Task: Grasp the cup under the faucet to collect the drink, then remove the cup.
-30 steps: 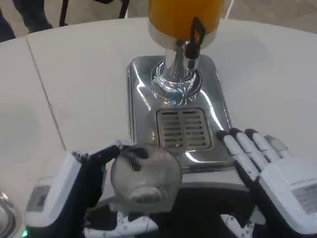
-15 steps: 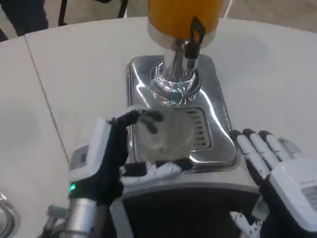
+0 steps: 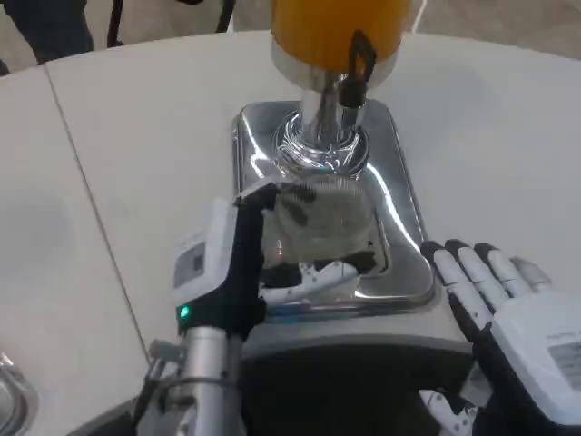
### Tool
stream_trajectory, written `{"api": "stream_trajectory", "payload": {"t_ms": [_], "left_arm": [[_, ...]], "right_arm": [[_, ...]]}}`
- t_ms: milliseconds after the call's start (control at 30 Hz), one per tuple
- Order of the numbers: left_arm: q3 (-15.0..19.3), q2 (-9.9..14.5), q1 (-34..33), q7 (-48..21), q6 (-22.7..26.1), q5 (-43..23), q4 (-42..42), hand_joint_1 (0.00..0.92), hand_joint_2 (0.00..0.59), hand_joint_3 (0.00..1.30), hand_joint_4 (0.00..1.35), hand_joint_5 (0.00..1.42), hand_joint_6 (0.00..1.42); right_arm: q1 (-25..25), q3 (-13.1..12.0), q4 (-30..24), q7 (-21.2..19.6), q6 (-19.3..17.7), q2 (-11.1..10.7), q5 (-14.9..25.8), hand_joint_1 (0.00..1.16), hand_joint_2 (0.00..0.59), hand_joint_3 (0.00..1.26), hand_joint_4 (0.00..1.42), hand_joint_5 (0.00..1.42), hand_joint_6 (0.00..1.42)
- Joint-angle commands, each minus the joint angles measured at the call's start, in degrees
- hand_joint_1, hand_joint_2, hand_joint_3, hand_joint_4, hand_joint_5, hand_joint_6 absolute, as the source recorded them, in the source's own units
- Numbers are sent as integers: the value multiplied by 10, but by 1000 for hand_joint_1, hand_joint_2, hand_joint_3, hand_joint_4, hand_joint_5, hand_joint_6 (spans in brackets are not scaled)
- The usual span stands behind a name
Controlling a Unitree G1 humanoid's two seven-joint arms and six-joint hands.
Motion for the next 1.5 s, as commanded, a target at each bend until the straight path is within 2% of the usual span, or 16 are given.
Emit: {"api": "stream_trajectory", "payload": {"t_ms": [33, 200, 367, 633, 700, 733, 767, 800, 867, 900, 967, 1100, 1267, 1367, 1467, 1500], "left_arm": [[-11, -9, -50, 47, -3, -1, 54, 661, 49, 1221, 1150, 1424, 1424], [-10, -19, -95, 89, 11, -7, 112, 660, 50, 1217, 1133, 1424, 1424], [-18, -42, -120, 128, 40, -7, 151, 660, 55, 1198, 1133, 1424, 1424], [-33, -44, -142, 137, 41, -19, 192, 664, 62, 1172, 1110, 1424, 1424], [-35, -41, -143, 137, 40, -21, 196, 656, 67, 1125, 1107, 1424, 1424], [-38, -40, -144, 134, 44, -19, 195, 638, 72, 1036, 1089, 1421, 1424], [-40, -39, -144, 132, 48, -16, 195, 605, 72, 881, 1021, 1353, 1419], [-43, -38, -144, 130, 52, -15, 195, 579, 64, 757, 911, 1243, 1322], [-47, -33, -146, 117, 52, -18, 198, 517, 58, 524, 724, 1080, 1262], [-51, -28, -148, 112, 51, -18, 199, 496, 56, 427, 589, 988, 1176], [-55, -21, -152, 104, 48, -18, 198, 460, 53, 306, 424, 899, 1118], [-54, -13, -152, 95, 34, -29, 198, 439, 55, 226, 311, 832, 1020], [-58, -8, -145, 89, 22, -38, 198, 432, 52, 197, 254, 757, 897], [-60, -4, -140, 84, 15, -43, 194, 427, 44, 172, 193, 652, 735], [-63, 8, -128, 71, -4, -51, 179, 396, 42, 117, 88, 502, 449], [-64, 14, -120, 67, -11, -52, 170, 390, 42, 102, 60, 469, 394]], "right_arm": [[-8, 1, -5, 12, 6, 4, -7, 450, 486, 0, 0, 0, 48], [-20, 4, 3, 16, 12, 8, -11, 451, 485, 0, 0, 0, 48], [-32, 6, 9, 18, 16, 9, -14, 448, 494, 0, 0, 0, 48], [-33, 11, 5, 31, 23, 14, -23, 447, 500, 0, 0, 0, 48], [-38, 14, 7, 40, 26, 15, -20, 447, 501, 0, 0, 0, 48], [-39, 15, 8, 39, 29, 19, -19, 447, 501, 0, 0, 0, 48], [-43, 16, 9, 42, 30, 19, -20, 447, 501, 0, 0, 0, 48], [-45, 16, 11, 40, 31, 20, -21, 446, 500, 0, 0, 0, 48], [-54, 17, 20, 43, 33, 17, -19, 444, 498, 0, 0, 0, 48], [-57, 18, 23, 44, 33, 15, -18, 443, 497, 0, 0, 0, 48], [-61, 20, 26, 42, 33, 15, -17, 442, 496, 0, 0, 0, 48], [-64, 21, 27, 44, 36, 17, -16, 437, 497, 0, 0, 0, 48], [-58, 24, 26, 45, 36, 16, -15, 429, 501, 0, 0, 0, 48], [-59, 26, 25, 43, 33, 13, -14, 426, 502, 0, 0, 0, 48], [-58, 27, 27, 42, 34, 13, -12, 422, 502, 0, 0, 0, 48], [-59, 27, 29, 43, 35, 13, -12, 421, 502, 0, 0, 0, 48]]}}
